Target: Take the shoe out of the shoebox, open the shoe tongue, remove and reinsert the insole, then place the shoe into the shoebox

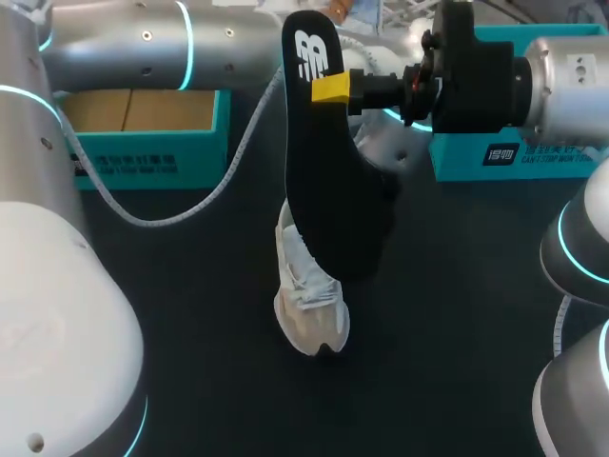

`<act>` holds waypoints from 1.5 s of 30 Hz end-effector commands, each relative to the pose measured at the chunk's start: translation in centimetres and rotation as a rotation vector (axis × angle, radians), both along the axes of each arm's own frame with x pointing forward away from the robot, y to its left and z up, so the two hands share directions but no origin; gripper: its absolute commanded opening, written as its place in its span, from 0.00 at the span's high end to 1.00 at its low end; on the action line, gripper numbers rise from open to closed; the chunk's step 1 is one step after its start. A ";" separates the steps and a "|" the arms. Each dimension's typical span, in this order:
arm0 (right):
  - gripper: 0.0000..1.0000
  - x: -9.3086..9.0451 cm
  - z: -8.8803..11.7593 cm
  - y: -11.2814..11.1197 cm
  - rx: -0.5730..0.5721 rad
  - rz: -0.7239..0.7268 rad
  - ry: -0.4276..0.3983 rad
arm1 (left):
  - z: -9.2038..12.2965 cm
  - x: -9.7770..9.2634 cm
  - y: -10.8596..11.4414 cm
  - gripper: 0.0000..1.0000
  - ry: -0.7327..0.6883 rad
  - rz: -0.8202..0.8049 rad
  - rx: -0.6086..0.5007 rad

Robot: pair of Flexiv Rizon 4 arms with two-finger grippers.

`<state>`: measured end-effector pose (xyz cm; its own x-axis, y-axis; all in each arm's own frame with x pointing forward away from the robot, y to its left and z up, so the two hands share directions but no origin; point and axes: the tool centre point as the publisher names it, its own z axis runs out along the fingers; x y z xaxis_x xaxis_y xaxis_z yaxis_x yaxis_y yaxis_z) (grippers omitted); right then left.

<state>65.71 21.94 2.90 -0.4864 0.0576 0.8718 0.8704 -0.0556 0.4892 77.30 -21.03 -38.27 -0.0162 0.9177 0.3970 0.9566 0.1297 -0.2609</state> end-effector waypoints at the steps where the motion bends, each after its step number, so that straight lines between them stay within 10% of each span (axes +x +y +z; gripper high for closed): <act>1: 1.00 0.0 0.0 0.3 -0.004 -0.004 0.002 | 1.9 0.0 1.3 0.00 -0.006 0.000 -0.071; 45: 1.00 0.0 0.0 0.3 -0.004 -0.004 0.002 | 19.4 4.6 9.5 0.00 -0.289 -0.076 -0.910</act>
